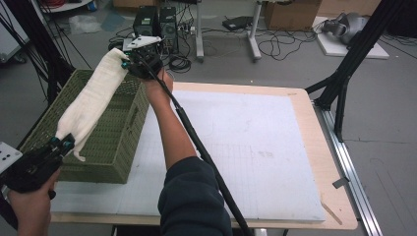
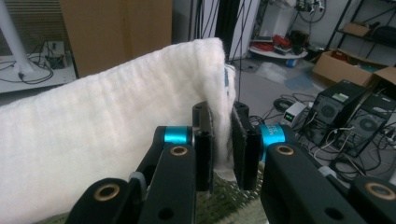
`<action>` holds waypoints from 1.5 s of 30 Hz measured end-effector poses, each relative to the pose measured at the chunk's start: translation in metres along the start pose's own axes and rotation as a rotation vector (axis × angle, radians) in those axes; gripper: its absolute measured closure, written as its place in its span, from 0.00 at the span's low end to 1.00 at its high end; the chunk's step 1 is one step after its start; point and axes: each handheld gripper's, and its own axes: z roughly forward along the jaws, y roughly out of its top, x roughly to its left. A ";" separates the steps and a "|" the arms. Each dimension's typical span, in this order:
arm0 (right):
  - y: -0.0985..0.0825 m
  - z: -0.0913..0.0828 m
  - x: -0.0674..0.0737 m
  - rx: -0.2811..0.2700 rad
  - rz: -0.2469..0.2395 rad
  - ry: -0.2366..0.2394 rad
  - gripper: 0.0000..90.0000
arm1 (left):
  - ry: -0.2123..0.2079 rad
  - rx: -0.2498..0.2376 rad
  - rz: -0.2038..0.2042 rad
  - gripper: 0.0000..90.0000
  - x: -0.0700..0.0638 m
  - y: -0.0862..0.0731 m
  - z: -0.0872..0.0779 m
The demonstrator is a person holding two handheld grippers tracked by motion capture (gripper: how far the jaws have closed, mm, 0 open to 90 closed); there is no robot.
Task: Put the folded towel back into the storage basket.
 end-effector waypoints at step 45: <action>-0.059 -0.079 -0.001 0.051 0.058 0.010 0.27 | -0.092 0.113 -0.112 0.21 -0.011 -0.008 0.029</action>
